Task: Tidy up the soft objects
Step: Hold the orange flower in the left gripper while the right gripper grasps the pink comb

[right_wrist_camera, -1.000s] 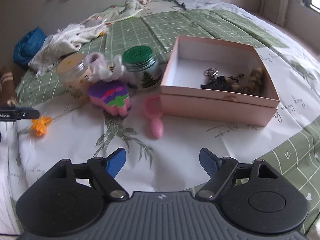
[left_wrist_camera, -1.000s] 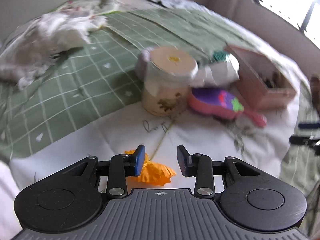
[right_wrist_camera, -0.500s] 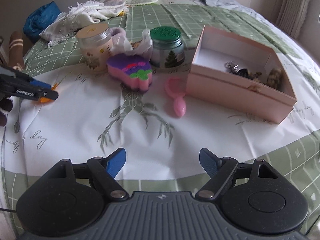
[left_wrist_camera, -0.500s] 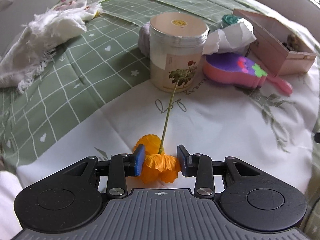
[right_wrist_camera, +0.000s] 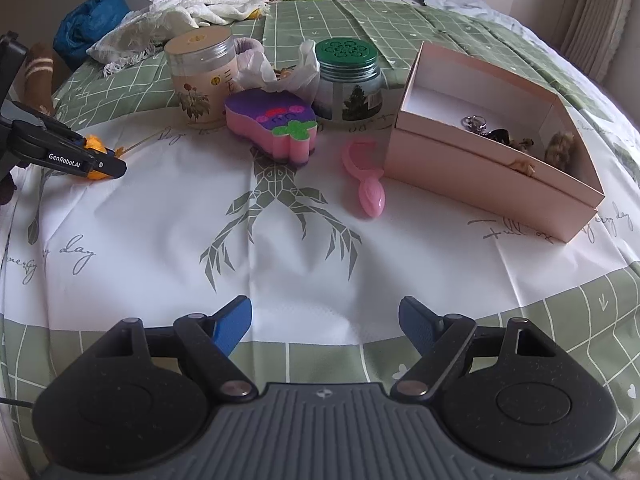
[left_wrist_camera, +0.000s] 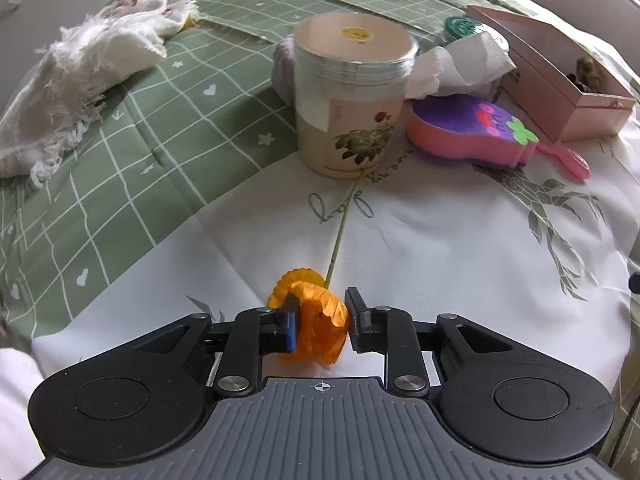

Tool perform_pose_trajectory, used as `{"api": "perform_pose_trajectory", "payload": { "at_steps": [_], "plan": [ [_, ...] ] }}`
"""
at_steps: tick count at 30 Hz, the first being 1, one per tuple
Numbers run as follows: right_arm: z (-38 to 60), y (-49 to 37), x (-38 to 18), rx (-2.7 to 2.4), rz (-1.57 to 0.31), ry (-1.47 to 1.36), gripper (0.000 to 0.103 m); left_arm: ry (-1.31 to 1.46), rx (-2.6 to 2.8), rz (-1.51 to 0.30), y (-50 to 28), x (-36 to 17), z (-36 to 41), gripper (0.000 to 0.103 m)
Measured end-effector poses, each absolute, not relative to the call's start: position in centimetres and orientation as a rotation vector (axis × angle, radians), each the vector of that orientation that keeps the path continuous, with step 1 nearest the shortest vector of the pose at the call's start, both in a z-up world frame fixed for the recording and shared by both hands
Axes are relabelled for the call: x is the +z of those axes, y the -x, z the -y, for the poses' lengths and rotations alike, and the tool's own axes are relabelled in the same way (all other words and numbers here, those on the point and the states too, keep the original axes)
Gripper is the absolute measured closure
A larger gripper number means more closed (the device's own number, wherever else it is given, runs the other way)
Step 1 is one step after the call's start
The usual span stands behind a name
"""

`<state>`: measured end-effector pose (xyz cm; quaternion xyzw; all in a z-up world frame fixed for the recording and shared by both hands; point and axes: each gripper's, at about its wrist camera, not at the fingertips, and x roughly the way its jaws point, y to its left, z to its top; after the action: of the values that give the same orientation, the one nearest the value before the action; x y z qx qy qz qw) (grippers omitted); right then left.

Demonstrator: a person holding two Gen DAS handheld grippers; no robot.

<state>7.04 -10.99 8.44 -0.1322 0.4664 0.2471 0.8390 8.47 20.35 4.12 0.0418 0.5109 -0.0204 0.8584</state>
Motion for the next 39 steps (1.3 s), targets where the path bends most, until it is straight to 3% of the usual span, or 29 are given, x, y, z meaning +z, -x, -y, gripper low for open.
{"api": "perform_pose_trajectory", "payload": {
  "at_steps": [11,21,24,28,30,39],
  "plan": [
    [10.4,-7.4,9.4,0.525,-0.888,0.344,0.022,0.332,-0.246,-0.949,-6.9,7.9,-16.9,0.08],
    [7.9,-10.2,10.1,0.489,-0.751,0.424,0.023,0.378,-0.241,-0.982,-7.0,5.5,-16.2,0.08],
    [8.0,-12.6,8.7,0.44,-0.829,0.321,0.055,0.393,-0.249,-0.974,-7.0,5.5,-16.5,0.08],
    [8.1,-15.0,6.9,0.397,-0.911,0.221,0.064,0.37,-0.267,-0.977,-7.1,5.5,-16.0,0.08],
    [7.8,-15.2,6.6,0.388,-0.922,0.222,0.085,0.361,-0.27,-0.983,-7.2,5.4,-15.8,0.08],
    [7.1,-9.9,8.4,0.532,-0.95,0.246,0.084,0.334,-0.263,-0.989,-7.2,5.0,-15.4,0.08]
  ]
}}
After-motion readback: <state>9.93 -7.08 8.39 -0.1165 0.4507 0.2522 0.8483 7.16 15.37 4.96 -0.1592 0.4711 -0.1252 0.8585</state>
